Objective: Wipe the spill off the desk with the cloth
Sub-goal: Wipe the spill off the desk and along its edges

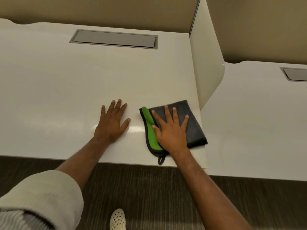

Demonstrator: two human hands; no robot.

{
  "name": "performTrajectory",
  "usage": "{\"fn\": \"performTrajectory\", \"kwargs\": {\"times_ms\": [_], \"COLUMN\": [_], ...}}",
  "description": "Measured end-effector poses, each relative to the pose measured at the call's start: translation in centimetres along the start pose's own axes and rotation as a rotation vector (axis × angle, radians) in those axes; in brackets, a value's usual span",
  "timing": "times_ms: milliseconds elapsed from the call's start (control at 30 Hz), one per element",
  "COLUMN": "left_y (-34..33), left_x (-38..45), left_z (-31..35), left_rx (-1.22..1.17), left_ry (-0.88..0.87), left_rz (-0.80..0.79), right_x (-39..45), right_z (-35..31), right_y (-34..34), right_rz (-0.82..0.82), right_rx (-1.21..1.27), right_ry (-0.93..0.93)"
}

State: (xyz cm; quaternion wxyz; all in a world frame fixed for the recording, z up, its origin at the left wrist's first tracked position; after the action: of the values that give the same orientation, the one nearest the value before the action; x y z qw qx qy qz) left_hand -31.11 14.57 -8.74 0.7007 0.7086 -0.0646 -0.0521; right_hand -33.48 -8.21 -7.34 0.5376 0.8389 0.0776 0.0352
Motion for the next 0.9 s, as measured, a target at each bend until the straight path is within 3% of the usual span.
{"fn": "performTrajectory", "kwargs": {"times_ms": [233,600,900], "left_y": [-0.1,-0.1,-0.1], "left_x": [0.1,-0.1,-0.1], "left_z": [-0.1,-0.1,0.0], "left_rx": [-0.009,0.000,0.000], "left_ry": [-0.002,-0.007,-0.009], "left_rz": [-0.005,-0.005,0.006], "right_x": [4.8,-4.3,-9.0], "right_z": [1.3,5.4,3.6], "right_y": [0.9,3.2,1.5], "right_rz": [0.021,0.033,0.028], "right_rx": [-0.006,0.020,-0.016], "right_ry": [-0.017,-0.024,-0.034]}}
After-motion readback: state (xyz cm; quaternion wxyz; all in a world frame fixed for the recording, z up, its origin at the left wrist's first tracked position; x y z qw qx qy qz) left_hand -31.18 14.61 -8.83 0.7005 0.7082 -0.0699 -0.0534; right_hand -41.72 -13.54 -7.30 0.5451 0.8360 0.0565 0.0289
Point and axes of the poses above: each hand's wrist, its own x-axis towards the middle knuckle, its own y-axis out of the back of the hand, z = x × y, the point moved 9 cm from there along x, towards the middle knuckle, and after that the axes turned 13 degrees about x, right-handed, at the moved point
